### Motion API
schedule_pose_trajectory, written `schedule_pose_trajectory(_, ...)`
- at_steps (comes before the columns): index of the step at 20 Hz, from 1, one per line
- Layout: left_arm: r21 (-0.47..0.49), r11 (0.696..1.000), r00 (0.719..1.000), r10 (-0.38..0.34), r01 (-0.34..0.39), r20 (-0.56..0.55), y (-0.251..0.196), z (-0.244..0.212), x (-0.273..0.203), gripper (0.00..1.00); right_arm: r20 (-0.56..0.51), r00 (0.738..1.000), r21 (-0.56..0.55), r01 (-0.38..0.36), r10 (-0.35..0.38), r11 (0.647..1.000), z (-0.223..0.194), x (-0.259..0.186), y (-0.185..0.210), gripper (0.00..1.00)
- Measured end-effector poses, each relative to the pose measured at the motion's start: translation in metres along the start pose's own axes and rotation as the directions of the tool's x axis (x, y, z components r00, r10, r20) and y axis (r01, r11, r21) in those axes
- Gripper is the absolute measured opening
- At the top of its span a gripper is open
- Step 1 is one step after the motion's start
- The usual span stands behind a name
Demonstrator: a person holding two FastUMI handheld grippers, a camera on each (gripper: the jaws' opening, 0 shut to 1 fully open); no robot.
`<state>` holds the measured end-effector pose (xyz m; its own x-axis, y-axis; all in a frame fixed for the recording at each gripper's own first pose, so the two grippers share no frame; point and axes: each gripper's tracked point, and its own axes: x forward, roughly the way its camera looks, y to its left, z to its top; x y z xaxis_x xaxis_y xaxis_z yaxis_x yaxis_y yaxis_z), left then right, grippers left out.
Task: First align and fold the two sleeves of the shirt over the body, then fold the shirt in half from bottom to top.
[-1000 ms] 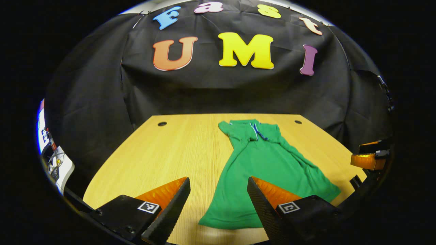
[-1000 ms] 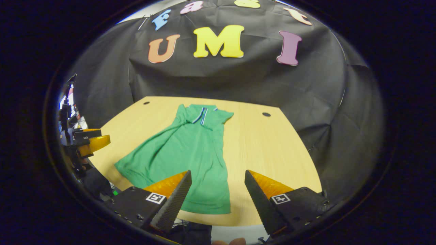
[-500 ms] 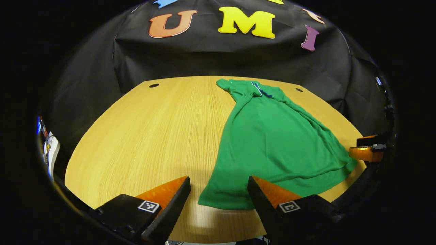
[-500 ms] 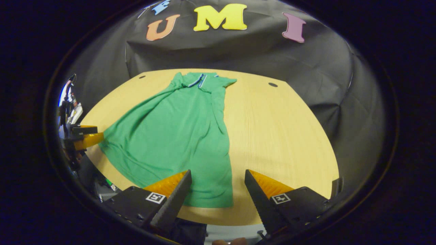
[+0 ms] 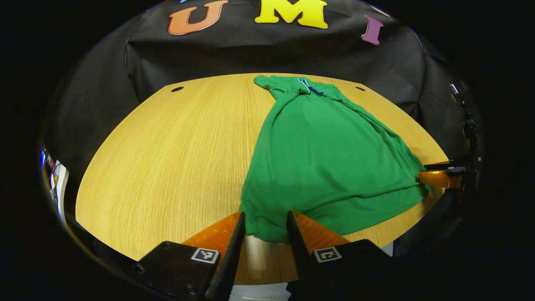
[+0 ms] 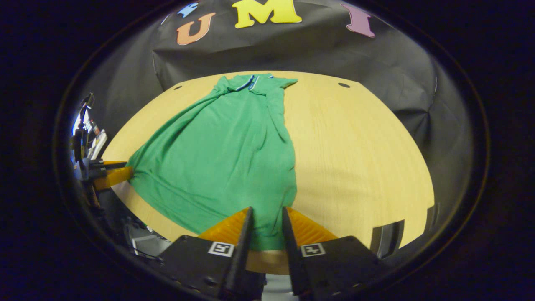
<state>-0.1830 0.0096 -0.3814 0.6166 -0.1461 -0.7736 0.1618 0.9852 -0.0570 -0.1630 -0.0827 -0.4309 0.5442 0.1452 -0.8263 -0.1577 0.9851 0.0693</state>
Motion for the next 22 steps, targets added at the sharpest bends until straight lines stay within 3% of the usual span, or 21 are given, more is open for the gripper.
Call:
schedule_pose_trajectory(1,-0.001,1.0,1.0,-0.018,0.018,-0.007,-0.006,-0.001,0.0,0.56,-0.005,1.0,0.031,-0.015,0.015,0.999,0.0,0.001,0.001,0.36)
schedule_pose_trajectory(2,-0.013,0.999,0.999,-0.033,0.033,-0.011,-0.01,0.0,0.001,0.46,-0.004,1.0,0.063,-0.021,0.022,0.998,0.002,0.002,0.0,0.07)
schedule_pose_trajectory(3,-0.02,0.999,0.999,-0.042,0.041,-0.017,-0.011,0.001,-0.001,0.22,-0.007,0.999,0.084,-0.031,0.031,0.996,0.003,0.002,0.0,0.07)
schedule_pose_trajectory(4,-0.029,0.998,0.998,-0.055,0.054,-0.027,-0.012,0.001,-0.001,0.18,-0.014,0.999,0.104,-0.034,0.035,0.994,0.003,0.003,0.002,0.0)
schedule_pose_trajectory(7,-0.069,0.995,0.996,-0.078,0.075,-0.045,-0.016,0.002,-0.008,0.1,-0.021,0.999,0.102,-0.043,0.045,0.994,0.01,-0.005,0.006,0.0)
schedule_pose_trajectory(14,-0.083,0.99,0.993,-0.109,0.112,0.044,-0.024,0.043,-0.039,0.08,0.056,0.997,0.101,-0.067,0.061,0.993,0.045,-0.039,0.008,0.0)
schedule_pose_trajectory(22,-0.071,0.988,0.981,-0.127,0.139,0.146,-0.027,0.103,-0.053,0.08,0.156,0.985,0.103,-0.087,0.07,0.991,0.112,-0.058,-0.001,0.0)
